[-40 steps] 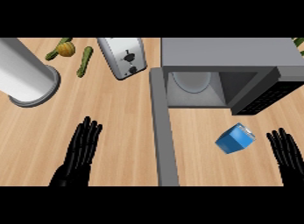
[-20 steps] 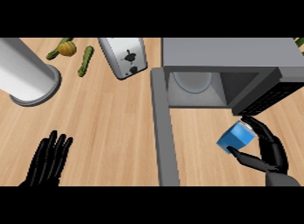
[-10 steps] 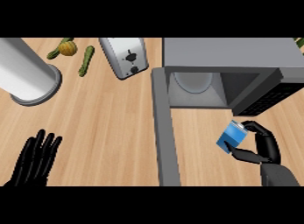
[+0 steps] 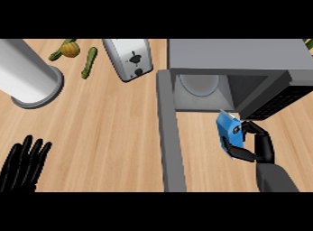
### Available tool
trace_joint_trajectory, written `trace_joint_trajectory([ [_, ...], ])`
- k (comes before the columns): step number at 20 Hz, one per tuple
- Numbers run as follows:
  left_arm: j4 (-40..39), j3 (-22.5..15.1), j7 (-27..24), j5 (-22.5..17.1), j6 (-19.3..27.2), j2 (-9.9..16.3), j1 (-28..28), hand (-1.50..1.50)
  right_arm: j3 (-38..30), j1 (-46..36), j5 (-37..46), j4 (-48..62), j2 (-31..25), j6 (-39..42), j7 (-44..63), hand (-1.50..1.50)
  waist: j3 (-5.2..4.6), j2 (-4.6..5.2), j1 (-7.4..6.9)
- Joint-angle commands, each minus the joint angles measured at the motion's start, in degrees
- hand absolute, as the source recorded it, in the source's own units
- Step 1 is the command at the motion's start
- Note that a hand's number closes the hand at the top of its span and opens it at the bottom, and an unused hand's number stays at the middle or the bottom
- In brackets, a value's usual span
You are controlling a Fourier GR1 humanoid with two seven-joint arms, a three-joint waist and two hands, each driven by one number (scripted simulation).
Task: Pick up the milk, place it into the microwave and close the microwave
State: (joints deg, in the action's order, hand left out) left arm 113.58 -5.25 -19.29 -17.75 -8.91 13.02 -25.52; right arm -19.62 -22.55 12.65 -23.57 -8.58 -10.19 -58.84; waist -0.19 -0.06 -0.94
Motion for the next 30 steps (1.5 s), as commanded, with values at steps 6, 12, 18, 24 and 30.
trace_joint_trajectory([
  [6,-1.2,2.3,-1.8,-1.1,-2.9,-0.4,-2.7,-1.5,2.1,1.4,-2.5,-3.8,5.9,4.1,-4.8,1.5,0.18,-0.06,0.69],
  [12,-2.8,4.1,-1.4,-0.9,-3.6,-1.1,-0.2,-1.5,8.2,1.6,-5.0,-14.5,8.5,3.5,4.3,1.5,0.14,-0.19,1.03],
  [18,-4.2,4.3,-2.1,-0.3,-5.2,-2.3,-1.8,-1.5,20.7,5.1,-11.2,-24.6,8.6,-8.6,9.7,1.5,0.16,-0.14,0.72],
  [24,-6.0,7.3,1.1,-1.0,-5.5,-1.9,2.6,-1.5,19.4,0.2,-7.4,-25.3,8.6,-13.3,17.4,1.5,0.18,0.06,0.69],
  [30,-4.4,8.0,0.6,-2.1,-7.7,-3.1,-0.4,-1.5,20.8,-4.5,-6.0,-28.1,6.3,-15.7,29.4,1.5,0.17,-0.03,0.64],
])
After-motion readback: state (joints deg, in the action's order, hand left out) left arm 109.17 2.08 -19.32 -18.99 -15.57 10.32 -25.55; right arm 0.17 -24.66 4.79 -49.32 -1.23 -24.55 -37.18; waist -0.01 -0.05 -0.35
